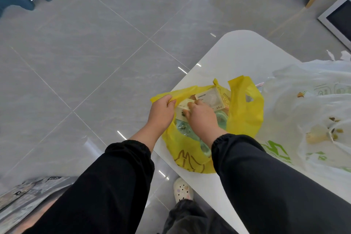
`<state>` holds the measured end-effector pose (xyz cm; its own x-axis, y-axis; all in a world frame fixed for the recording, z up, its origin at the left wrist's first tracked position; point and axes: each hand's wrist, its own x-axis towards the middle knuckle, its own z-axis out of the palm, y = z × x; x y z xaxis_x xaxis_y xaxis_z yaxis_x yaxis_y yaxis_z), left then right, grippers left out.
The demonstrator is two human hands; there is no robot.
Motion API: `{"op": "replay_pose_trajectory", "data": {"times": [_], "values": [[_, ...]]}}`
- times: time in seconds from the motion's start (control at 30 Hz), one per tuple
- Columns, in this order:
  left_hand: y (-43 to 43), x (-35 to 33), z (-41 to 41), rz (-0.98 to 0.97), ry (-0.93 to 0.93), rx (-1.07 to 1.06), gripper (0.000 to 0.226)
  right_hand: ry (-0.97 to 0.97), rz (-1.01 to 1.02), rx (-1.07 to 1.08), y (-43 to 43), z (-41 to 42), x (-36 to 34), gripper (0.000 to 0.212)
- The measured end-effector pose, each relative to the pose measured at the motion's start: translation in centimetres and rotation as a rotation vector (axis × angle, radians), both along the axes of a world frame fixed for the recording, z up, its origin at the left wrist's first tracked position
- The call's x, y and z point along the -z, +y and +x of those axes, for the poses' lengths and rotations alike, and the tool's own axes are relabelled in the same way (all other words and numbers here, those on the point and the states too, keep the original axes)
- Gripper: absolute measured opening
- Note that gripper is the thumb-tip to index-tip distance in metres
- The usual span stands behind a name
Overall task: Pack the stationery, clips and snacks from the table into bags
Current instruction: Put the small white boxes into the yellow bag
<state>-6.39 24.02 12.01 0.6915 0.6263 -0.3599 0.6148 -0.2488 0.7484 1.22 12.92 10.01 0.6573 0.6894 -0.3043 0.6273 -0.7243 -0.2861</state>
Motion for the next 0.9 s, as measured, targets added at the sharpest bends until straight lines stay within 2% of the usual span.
{"op": "replay_pose_trajectory", "data": {"times": [0.13,0.2,0.23,0.33,0.43,0.53,0.67,0.9], "values": [[-0.3,0.3,0.1,0.117,0.137,0.121,0.034,-0.048,-0.13,-0.141,-0.1,0.5,-0.7,0.044],[-0.6,-0.1,0.0,0.177,0.163,0.184,0.016,-0.09,-0.081,-0.157,-1.1,0.8,-1.1,0.046],[-0.7,-0.4,-0.1,0.201,0.171,0.206,0.014,-0.109,-0.045,-0.153,-1.8,0.8,-1.3,0.046],[-1.2,-0.8,-0.5,0.287,0.152,0.259,0.042,-0.129,-0.004,-0.13,-4.5,0.7,-1.8,0.042],[-2.1,-0.7,-0.7,0.418,0.151,0.361,0.057,-0.134,0.063,-0.101,-6.3,0.6,-3.0,0.041],[-3.5,-1.1,-0.6,0.476,0.205,0.376,0.061,-0.154,0.129,-0.066,-8.0,0.7,-4.2,0.04],[-6.2,-2.2,0.1,0.617,0.235,0.519,0.063,-0.172,0.123,-0.039,-10.9,1.0,-5.0,0.056],[-14.2,-4.0,1.3,0.71,0.057,0.857,0.067,-0.164,0.13,0.115,-20.9,1.0,-6.6,0.058]]}}
